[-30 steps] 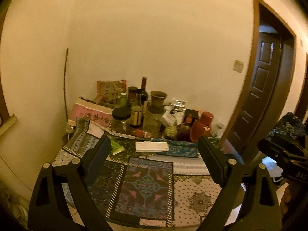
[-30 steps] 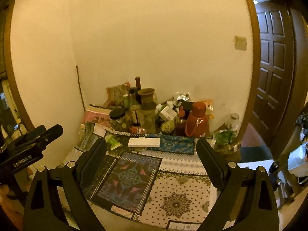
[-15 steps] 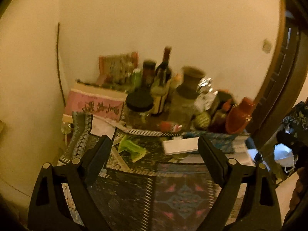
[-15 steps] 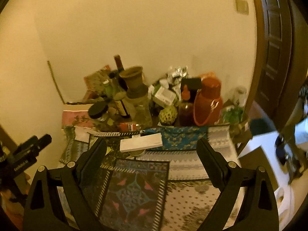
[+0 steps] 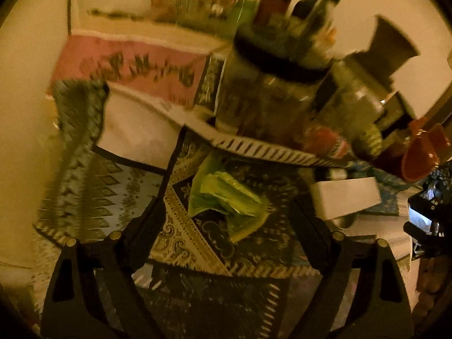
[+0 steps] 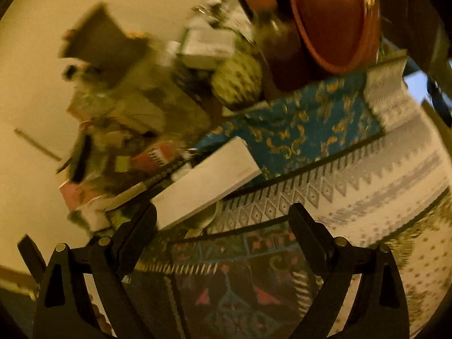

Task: Collect trash
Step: 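Grasp the green plastic bag with the left tool while the right tool grasps the white flat box, then lift the green bag and white box off the table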

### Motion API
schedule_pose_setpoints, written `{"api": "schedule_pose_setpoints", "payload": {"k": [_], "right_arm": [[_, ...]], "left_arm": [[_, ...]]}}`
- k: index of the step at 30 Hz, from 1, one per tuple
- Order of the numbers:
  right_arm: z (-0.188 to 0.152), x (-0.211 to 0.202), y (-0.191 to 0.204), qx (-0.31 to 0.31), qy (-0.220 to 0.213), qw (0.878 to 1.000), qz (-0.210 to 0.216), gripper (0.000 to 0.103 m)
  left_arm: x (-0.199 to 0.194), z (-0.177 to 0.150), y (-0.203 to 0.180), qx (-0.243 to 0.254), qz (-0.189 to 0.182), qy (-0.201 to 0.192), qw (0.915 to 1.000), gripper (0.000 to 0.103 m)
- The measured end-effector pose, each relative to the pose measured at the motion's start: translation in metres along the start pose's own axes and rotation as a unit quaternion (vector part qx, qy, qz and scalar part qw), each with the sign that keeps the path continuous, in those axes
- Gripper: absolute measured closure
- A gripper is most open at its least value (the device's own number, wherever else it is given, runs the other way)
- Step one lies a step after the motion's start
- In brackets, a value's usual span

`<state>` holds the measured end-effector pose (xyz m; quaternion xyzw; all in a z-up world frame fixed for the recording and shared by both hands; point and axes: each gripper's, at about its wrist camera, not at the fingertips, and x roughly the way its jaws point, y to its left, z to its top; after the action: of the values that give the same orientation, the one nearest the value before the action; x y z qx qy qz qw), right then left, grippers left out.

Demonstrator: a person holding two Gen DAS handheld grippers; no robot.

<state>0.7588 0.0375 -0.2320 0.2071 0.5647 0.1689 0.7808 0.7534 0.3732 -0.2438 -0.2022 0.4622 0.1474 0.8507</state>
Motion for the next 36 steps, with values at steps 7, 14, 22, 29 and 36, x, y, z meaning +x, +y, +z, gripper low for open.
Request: {"api": "schedule_pose_setpoints", "payload": {"k": [7,14,22,29,36], "right_arm": [[0.007,0.041,-0.006,0.04,0.011,0.999,-0.006,0.01],[0.006,0.055,-0.016,0.088,-0.001,0.996,0.021,0.014],[0.007,0.055,-0.013,0.065,0.004,0.997,0.045,0.066],[0.012,0.027,0.03,-0.029,-0.027,0.998,0.05,0.088],[-0.004,-0.006,0.064,-0.12,-0.05,0.991,0.019,0.088]], "left_arm": [[0.044,0.001,0.013,-0.036,-0.026,0.033,0.9985,0.022],[0.063,-0.001,0.005,-0.046,-0.049,0.033,0.9972,0.022],[0.069,0.002,-0.019,0.005,-0.009,0.026,0.9996,0.063],[0.058,-0.006,-0.031,0.019,-0.042,0.035,0.9983,0.083],[0.004,-0.02,-0.045,0.052,-0.049,0.005,0.9974,0.084]]}}
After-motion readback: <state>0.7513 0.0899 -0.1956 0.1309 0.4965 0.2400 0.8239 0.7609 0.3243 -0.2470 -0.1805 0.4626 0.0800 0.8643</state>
